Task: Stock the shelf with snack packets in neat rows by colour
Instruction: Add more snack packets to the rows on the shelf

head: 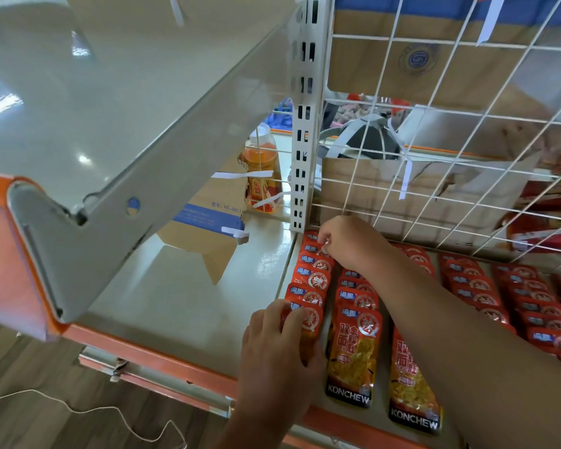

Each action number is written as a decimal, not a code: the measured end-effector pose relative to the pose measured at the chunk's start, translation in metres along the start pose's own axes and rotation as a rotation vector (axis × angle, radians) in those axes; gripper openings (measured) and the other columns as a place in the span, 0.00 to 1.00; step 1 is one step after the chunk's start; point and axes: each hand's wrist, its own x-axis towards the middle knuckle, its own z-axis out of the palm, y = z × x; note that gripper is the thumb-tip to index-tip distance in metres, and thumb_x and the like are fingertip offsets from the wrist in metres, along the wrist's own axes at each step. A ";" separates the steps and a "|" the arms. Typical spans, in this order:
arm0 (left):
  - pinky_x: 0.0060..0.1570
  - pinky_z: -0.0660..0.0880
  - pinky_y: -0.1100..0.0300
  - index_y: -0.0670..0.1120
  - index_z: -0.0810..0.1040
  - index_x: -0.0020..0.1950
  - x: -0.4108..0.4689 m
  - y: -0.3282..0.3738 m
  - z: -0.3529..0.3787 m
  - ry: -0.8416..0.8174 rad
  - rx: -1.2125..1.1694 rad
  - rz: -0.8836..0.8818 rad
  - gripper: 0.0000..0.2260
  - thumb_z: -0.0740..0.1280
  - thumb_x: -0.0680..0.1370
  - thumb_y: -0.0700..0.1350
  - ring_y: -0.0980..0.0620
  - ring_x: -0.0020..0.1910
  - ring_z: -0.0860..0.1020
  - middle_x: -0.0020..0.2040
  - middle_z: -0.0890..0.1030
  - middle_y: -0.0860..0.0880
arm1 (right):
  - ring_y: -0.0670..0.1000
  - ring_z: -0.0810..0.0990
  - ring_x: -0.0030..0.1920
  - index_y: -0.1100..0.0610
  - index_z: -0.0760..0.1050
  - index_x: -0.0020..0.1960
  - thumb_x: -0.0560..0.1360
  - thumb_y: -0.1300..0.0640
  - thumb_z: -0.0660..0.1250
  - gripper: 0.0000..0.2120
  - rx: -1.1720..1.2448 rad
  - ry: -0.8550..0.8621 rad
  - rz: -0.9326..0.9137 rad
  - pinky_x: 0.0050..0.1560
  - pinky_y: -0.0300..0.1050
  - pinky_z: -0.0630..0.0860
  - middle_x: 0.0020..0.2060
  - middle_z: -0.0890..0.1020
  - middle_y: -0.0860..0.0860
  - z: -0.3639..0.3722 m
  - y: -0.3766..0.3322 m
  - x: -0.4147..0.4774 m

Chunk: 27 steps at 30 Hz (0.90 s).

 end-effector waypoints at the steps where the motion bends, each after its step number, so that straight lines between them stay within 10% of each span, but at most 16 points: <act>1: 0.52 0.75 0.58 0.57 0.73 0.64 0.000 0.000 0.000 -0.002 0.002 -0.002 0.22 0.60 0.75 0.67 0.55 0.58 0.73 0.62 0.72 0.57 | 0.53 0.80 0.55 0.51 0.82 0.55 0.77 0.55 0.71 0.08 0.015 0.018 -0.004 0.59 0.52 0.77 0.56 0.83 0.51 0.001 0.002 0.000; 27: 0.52 0.76 0.57 0.57 0.73 0.63 -0.001 -0.003 0.003 -0.023 0.000 0.000 0.21 0.62 0.74 0.65 0.57 0.58 0.71 0.62 0.72 0.57 | 0.55 0.81 0.57 0.54 0.82 0.63 0.80 0.57 0.68 0.12 0.020 0.038 0.080 0.62 0.52 0.77 0.59 0.83 0.54 0.001 0.001 0.013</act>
